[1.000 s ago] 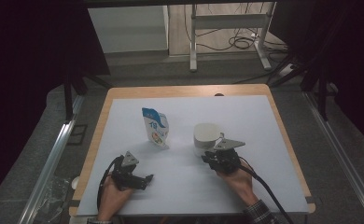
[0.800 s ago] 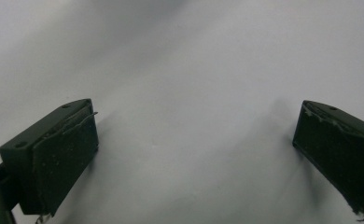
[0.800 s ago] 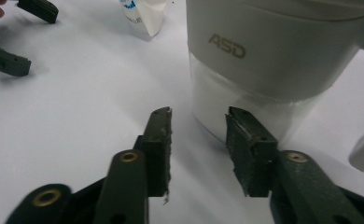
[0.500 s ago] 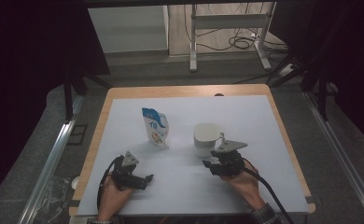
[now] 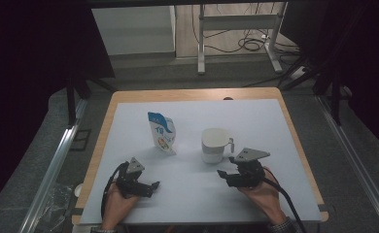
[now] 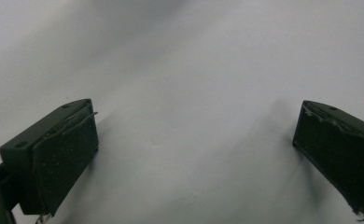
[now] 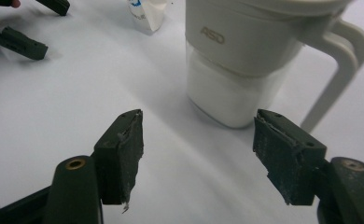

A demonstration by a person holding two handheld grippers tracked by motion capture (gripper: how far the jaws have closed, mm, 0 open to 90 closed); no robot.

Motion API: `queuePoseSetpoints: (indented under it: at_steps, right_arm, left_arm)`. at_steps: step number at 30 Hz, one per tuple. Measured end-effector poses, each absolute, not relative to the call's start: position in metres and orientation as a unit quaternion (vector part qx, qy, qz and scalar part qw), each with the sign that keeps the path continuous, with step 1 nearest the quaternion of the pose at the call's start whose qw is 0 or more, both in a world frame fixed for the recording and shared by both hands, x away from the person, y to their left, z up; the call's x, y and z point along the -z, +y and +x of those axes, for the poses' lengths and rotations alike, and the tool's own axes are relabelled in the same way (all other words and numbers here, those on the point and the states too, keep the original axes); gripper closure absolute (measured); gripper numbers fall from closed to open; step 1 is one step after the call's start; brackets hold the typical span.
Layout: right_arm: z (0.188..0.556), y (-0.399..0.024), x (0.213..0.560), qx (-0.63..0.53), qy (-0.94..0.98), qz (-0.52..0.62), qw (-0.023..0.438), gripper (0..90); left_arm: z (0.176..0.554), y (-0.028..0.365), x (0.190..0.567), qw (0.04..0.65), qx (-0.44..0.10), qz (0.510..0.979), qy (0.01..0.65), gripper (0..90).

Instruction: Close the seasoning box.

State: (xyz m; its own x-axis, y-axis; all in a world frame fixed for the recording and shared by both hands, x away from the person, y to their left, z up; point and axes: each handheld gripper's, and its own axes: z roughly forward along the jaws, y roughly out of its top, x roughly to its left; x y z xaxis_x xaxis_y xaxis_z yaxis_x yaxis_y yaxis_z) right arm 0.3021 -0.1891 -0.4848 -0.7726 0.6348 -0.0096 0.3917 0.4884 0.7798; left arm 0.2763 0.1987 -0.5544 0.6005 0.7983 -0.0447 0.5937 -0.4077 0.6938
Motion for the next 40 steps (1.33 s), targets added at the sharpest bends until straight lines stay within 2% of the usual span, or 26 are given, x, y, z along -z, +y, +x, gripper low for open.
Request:
queuePoseSetpoints:
  at_steps: [13, 23, 31, 40]
  right_arm:
    - [0.296, -0.224, 0.493, -0.399, 0.842, 0.325, 0.16, 22.0]
    - [0.295, -0.248, 0.511, -0.378, 0.838, 0.355, 0.168, 21.1]
    - [0.299, -0.253, 0.528, -0.332, 0.851, 0.362, 0.187, 17.8]
    - [0.3, -0.256, 0.532, -0.346, 0.843, 0.369, 0.182, 16.6]
  left_arm:
    - [0.276, 0.199, 0.554, 0.345, -0.149, 0.825, 0.422, 0.1]
    - [0.276, 0.199, 0.554, 0.344, -0.149, 0.826, 0.422, 0.1]
    - [0.276, 0.199, 0.554, 0.344, -0.149, 0.826, 0.421, 0.1]
    - [0.276, 0.199, 0.554, 0.345, -0.148, 0.825, 0.422, 0.2]
